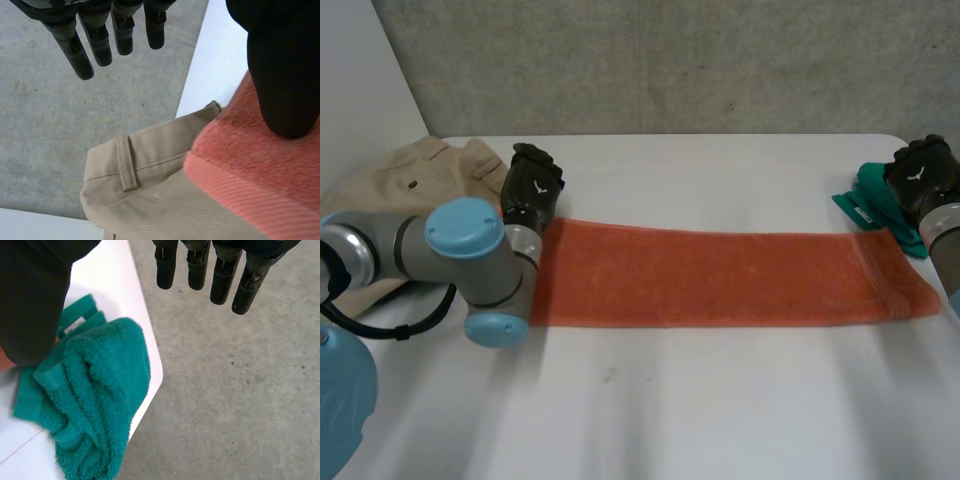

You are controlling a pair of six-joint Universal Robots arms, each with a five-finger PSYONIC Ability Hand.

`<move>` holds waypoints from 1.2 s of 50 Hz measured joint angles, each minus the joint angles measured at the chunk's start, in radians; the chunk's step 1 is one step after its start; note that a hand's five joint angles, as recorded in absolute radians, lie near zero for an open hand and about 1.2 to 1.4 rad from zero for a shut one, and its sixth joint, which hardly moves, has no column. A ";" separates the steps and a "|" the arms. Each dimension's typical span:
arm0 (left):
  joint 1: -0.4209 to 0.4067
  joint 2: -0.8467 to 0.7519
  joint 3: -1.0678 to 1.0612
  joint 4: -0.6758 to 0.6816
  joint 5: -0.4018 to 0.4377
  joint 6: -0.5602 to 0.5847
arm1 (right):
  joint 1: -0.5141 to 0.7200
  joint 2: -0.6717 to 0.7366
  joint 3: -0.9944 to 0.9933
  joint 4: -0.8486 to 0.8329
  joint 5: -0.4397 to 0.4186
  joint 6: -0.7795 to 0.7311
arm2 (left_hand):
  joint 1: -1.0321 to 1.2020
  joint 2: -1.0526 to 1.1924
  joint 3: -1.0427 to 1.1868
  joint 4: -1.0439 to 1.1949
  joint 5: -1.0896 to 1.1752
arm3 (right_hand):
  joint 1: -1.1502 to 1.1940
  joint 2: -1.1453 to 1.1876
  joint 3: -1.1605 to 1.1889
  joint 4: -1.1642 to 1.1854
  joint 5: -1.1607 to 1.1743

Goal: Fold the laundry.

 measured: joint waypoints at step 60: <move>-0.031 0.384 -0.478 0.002 0.017 -0.180 | -0.470 -0.237 0.271 0.131 -0.244 0.050 | 0.000 0.000 0.000 0.000 0.000 | 0.760 0.953 0.977 0.960 0.908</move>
